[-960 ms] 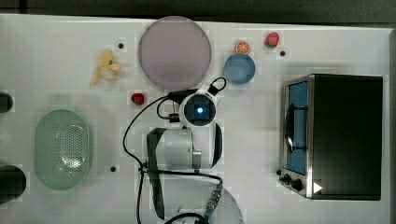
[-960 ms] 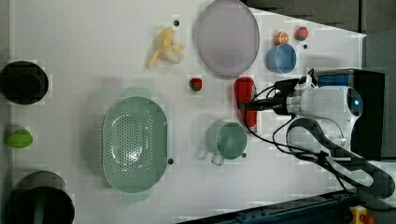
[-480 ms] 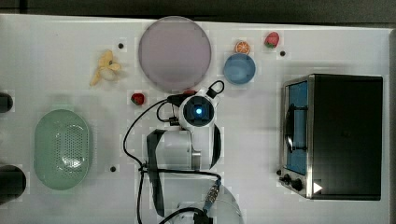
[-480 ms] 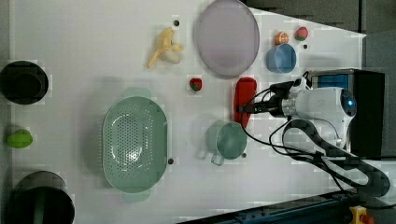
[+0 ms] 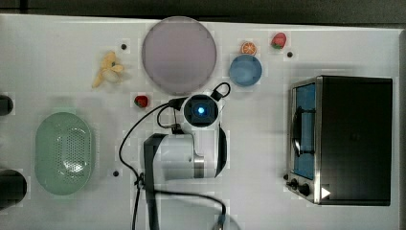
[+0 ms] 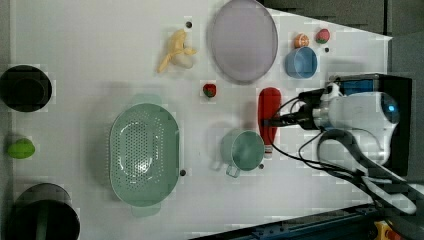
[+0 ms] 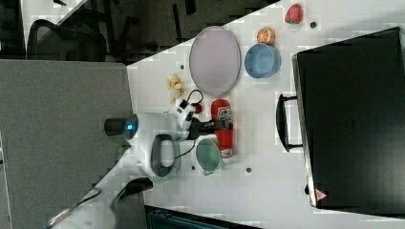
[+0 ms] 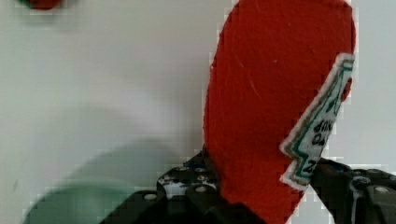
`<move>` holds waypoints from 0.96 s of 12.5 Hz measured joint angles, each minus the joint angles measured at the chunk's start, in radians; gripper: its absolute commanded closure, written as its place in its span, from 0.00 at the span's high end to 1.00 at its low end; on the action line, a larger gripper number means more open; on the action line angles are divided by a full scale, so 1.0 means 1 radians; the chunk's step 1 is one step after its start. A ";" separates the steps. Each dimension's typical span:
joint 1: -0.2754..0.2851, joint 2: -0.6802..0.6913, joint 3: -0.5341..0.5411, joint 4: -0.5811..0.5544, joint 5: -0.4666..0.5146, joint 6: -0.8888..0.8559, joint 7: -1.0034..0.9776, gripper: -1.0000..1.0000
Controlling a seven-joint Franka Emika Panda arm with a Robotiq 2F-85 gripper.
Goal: Pick Ketchup from the table and place it in strainer.
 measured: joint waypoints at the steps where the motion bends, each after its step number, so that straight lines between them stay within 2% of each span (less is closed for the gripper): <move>1: 0.000 -0.051 0.008 0.012 -0.002 -0.070 0.000 0.61; 7: 0.005 -0.388 0.101 0.127 -0.001 -0.390 0.099 0.61; 9: 0.008 -0.431 0.164 0.162 0.000 -0.450 0.194 0.61; 12: 0.027 -0.412 0.304 0.186 0.038 -0.469 0.372 0.61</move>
